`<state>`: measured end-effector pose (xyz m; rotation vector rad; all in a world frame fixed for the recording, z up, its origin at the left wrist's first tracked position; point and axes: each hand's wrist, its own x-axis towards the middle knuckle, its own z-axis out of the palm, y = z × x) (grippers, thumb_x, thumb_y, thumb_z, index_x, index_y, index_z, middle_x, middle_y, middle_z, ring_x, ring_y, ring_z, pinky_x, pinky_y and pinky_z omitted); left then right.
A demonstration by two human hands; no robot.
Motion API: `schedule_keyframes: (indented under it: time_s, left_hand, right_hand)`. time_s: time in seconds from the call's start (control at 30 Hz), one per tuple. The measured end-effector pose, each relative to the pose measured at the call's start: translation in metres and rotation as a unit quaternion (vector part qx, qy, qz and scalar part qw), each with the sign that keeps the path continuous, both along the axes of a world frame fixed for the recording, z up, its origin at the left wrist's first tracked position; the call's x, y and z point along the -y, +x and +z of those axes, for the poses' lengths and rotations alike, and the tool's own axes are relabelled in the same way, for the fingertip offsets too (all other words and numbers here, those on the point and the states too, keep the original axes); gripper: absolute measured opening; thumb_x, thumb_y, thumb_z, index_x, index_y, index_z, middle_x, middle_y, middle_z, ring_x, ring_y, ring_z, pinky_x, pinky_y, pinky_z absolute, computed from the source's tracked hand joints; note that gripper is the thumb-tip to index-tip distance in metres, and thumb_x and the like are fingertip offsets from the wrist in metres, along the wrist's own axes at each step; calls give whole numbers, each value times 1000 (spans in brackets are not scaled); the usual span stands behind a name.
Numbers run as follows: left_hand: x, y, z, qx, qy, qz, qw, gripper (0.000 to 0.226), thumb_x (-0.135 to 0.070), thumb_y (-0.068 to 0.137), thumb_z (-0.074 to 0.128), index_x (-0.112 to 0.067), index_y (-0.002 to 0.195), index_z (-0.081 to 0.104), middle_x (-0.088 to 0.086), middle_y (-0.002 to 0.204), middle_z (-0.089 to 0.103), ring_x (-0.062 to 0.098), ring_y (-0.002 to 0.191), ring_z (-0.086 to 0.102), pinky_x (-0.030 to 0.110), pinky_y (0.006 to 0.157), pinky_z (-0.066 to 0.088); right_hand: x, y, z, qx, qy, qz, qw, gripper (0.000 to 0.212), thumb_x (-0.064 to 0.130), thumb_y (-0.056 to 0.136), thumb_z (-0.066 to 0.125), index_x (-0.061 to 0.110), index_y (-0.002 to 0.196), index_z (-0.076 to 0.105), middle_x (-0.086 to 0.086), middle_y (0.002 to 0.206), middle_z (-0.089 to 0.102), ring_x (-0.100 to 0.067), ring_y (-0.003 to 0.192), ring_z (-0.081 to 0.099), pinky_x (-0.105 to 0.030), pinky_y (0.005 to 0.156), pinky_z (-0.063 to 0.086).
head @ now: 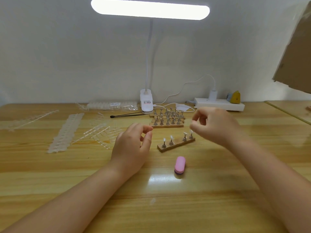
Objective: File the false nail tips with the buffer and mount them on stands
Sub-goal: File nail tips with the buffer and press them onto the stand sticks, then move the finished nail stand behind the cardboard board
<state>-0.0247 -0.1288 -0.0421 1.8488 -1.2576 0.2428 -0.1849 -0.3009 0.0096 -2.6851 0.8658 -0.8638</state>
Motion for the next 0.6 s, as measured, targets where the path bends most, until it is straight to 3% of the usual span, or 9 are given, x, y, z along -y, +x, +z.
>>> schedule_keyframes:
  time_s: [0.13, 0.27, 0.4, 0.53, 0.6]
  left_hand:
    - [0, 1, -1, 3, 7, 1, 1000, 17, -23, 95, 50, -24, 108, 61, -21, 96, 51, -3, 82, 54, 42, 90, 45]
    - [0, 1, -3, 8, 9, 5, 1000, 16, -22, 94, 52, -25, 107, 61, -23, 94, 50, -2, 82, 54, 41, 88, 46]
    - [1, 2, -3, 14, 13, 11, 1000, 16, -22, 94, 53, -25, 107, 61, -25, 93, 48, -4, 81, 53, 39, 87, 46]
    - [2, 2, -4, 15, 16, 12, 1000, 17, -21, 93, 54, -25, 108, 60, -22, 95, 50, 0, 82, 54, 40, 86, 48]
    - [2, 2, -4, 16, 18, 14, 1000, 17, -21, 93, 54, -26, 108, 60, -23, 95, 50, 0, 82, 54, 39, 86, 47]
  right_hand:
    - [36, -14, -15, -160, 117, -31, 980, 40, 44, 71, 65, 37, 110, 57, 12, 85, 58, -4, 79, 55, -30, 67, 47]
    - [45, -13, -39, -156, 196, 4, 968, 58, 54, 74, 71, 44, 128, 53, 9, 90, 58, -7, 83, 56, -28, 74, 45]
    - [46, -8, -48, -134, 172, 25, 976, 47, 60, 74, 70, 48, 119, 61, 12, 85, 55, -3, 78, 52, -23, 65, 38]
    - [41, -8, -47, -81, 138, 76, 984, 19, 50, 71, 77, 47, 88, 69, 9, 78, 57, -5, 69, 49, -26, 62, 39]
    - [39, -10, -45, -49, 118, 92, 988, 19, 48, 65, 81, 49, 77, 67, 10, 75, 56, -6, 69, 50, -25, 62, 41]
